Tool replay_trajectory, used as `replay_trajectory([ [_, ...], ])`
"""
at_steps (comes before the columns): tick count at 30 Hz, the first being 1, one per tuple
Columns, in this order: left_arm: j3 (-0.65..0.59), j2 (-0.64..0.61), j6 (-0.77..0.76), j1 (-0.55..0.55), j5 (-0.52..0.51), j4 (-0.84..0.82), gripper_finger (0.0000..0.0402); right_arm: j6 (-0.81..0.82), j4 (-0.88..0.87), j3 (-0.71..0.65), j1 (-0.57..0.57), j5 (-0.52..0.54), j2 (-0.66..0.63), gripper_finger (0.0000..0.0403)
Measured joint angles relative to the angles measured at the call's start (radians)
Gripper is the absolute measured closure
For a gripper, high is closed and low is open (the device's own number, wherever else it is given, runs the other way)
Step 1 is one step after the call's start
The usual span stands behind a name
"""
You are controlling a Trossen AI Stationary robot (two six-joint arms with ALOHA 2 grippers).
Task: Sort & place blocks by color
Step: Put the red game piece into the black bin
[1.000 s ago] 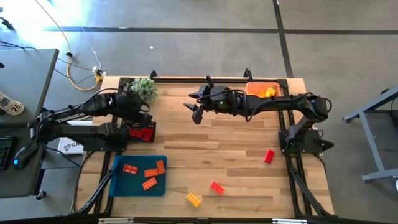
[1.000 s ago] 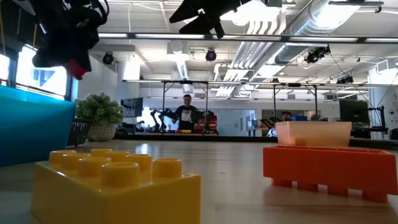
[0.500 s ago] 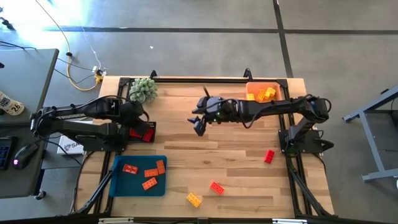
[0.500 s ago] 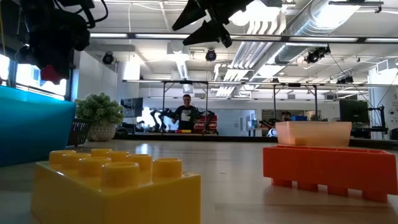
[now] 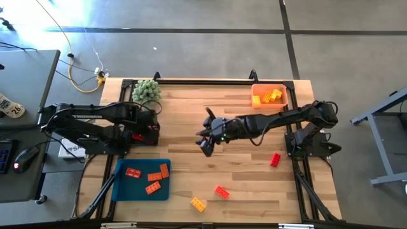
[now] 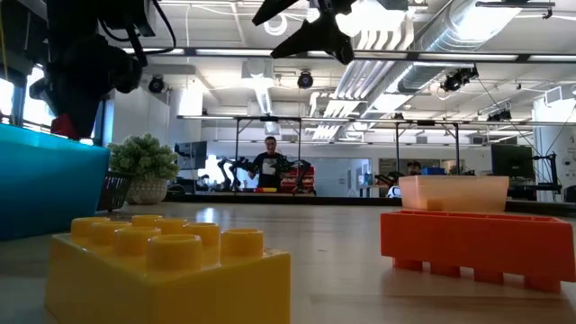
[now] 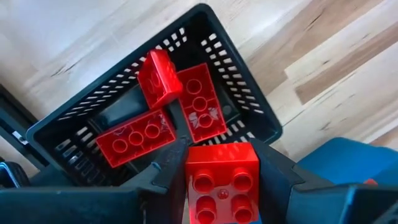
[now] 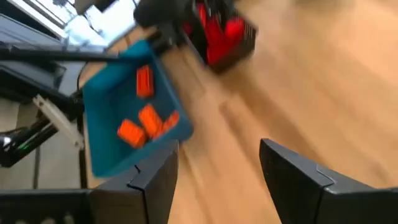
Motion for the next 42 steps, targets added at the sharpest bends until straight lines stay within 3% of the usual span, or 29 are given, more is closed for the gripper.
replay_trajectory([
  [16, 0.000, 0.065, 0.015, -0.002, 0.020, 0.004, 0.0242, 0.500, -0.390, -0.002, 0.194, 0.039, 0.000, 0.0192],
  [25, 0.000, 0.065, 0.041, -0.002, 0.020, 0.006, 0.0238, 0.681, -0.383, -0.022, 0.297, 0.022, 0.002, 0.0192],
  [36, 0.000, 0.065, 0.074, -0.001, -0.007, 0.009, 0.0238, 0.609, -0.313, -0.022, 0.380, 0.057, 0.010, 0.0192],
  [42, 0.000, 0.065, 0.000, 0.001, -0.023, 0.009, 0.0238, 0.555, -0.329, -0.023, 0.391, 0.070, 0.021, 0.0192],
])
